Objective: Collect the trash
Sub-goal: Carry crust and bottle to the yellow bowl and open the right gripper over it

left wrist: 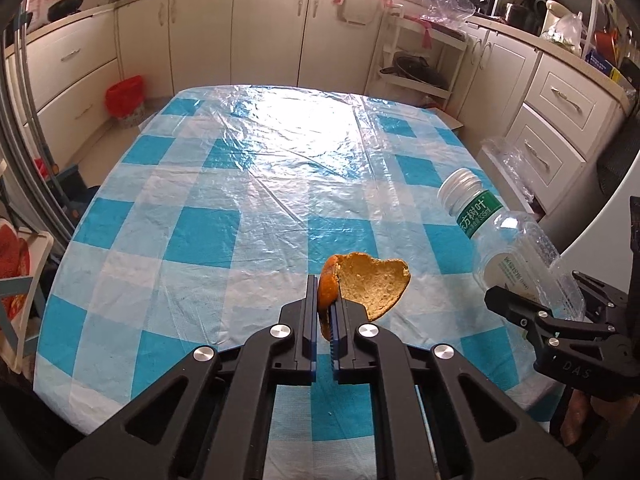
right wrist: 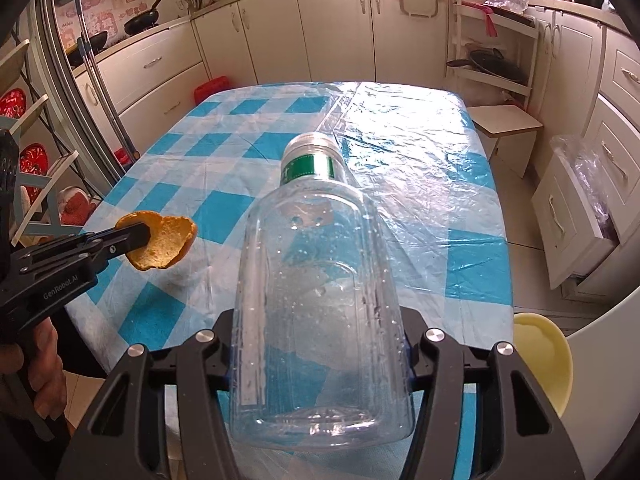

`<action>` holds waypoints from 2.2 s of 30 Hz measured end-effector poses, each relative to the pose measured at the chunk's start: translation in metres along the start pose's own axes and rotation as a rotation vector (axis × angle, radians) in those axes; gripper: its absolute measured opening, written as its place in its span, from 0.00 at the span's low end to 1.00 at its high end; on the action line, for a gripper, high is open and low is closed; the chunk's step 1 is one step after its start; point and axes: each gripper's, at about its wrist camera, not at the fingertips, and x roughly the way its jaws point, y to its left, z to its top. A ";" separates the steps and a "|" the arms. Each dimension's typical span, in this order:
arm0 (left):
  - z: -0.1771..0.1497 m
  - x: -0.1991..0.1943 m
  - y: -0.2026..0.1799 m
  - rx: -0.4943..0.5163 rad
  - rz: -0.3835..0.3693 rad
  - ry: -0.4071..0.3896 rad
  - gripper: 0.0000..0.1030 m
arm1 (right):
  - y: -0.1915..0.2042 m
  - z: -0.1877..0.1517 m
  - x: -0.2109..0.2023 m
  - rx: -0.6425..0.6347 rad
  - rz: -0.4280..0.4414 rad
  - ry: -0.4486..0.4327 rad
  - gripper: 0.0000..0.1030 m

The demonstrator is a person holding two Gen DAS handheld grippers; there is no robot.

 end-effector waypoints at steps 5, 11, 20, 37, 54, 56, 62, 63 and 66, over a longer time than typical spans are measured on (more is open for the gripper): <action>0.008 -0.010 -0.011 0.002 -0.027 -0.030 0.04 | -0.005 -0.002 -0.007 0.021 0.009 -0.018 0.54; 0.014 -0.019 -0.036 0.028 -0.057 -0.055 0.04 | -0.015 -0.007 -0.020 0.041 0.015 -0.049 0.54; 0.016 -0.021 -0.089 0.088 -0.115 -0.064 0.05 | -0.039 -0.013 -0.040 0.115 0.016 -0.099 0.54; 0.021 0.003 -0.201 0.211 -0.263 -0.039 0.05 | -0.144 -0.018 -0.065 0.315 -0.179 -0.020 0.54; 0.007 0.053 -0.269 0.232 -0.327 0.066 0.05 | -0.226 -0.055 -0.033 0.599 -0.306 0.170 0.66; 0.006 0.054 -0.271 0.240 -0.325 0.068 0.05 | -0.229 -0.053 -0.050 0.632 -0.309 0.083 0.66; 0.000 0.061 -0.276 0.251 -0.314 0.085 0.05 | -0.224 -0.045 -0.092 0.646 -0.312 -0.156 0.72; 0.000 0.062 -0.277 0.254 -0.313 0.086 0.05 | -0.224 -0.043 -0.094 0.644 -0.314 -0.174 0.73; -0.001 0.063 -0.283 0.262 -0.314 0.089 0.05 | -0.227 -0.039 -0.103 0.648 -0.319 -0.233 0.74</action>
